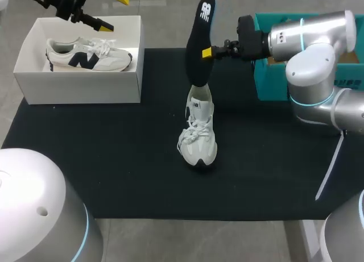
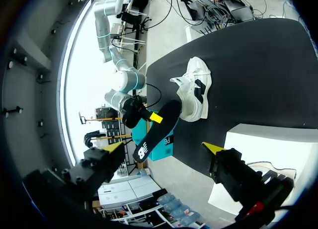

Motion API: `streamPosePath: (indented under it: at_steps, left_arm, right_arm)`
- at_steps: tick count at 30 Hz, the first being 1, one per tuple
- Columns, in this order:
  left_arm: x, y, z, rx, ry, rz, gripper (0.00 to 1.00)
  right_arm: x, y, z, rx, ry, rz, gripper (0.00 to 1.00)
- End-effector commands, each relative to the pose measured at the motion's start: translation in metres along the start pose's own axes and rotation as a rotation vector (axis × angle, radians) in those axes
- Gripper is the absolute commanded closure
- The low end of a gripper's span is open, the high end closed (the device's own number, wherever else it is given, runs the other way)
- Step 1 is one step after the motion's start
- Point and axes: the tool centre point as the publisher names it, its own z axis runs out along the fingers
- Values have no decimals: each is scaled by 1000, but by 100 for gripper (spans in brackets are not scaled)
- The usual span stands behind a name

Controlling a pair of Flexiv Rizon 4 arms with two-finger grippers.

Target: Take the shoe out of the shoebox, open the shoe tongue, remove and reinsert the insole, then place the shoe into the shoebox

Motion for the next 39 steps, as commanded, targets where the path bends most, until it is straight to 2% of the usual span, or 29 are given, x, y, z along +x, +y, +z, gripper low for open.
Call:
streamPosePath:
  at_steps: [1, 10, 21, 24, 31, 39]
  left_arm:
    - [0, 1, 0, 1, 3, 1, 0]
    - [0, 1, 0, 1, 3, 1, 0]
    - [0, 1, 0, 1, 3, 1, 0]
    - [0, 1, 0, 1, 3, 1, 0]
    - [0, 1, 0, 1, 3, 1, 0]
    - [0, 1, 0, 1, 3, 1, 0]
  right_arm:
    - [-14, -15, 13, -65, -5, -3, 100]
    - [-30, -31, 6, -127, -48, -60, 100]
    - [-40, -30, 8, -51, -14, -192, 100]
    - [-45, -35, 12, -39, 5, -229, 100]
    - [-56, -46, 22, -61, 42, -235, 100]
    - [-53, -60, 28, -53, 55, -221, 100]
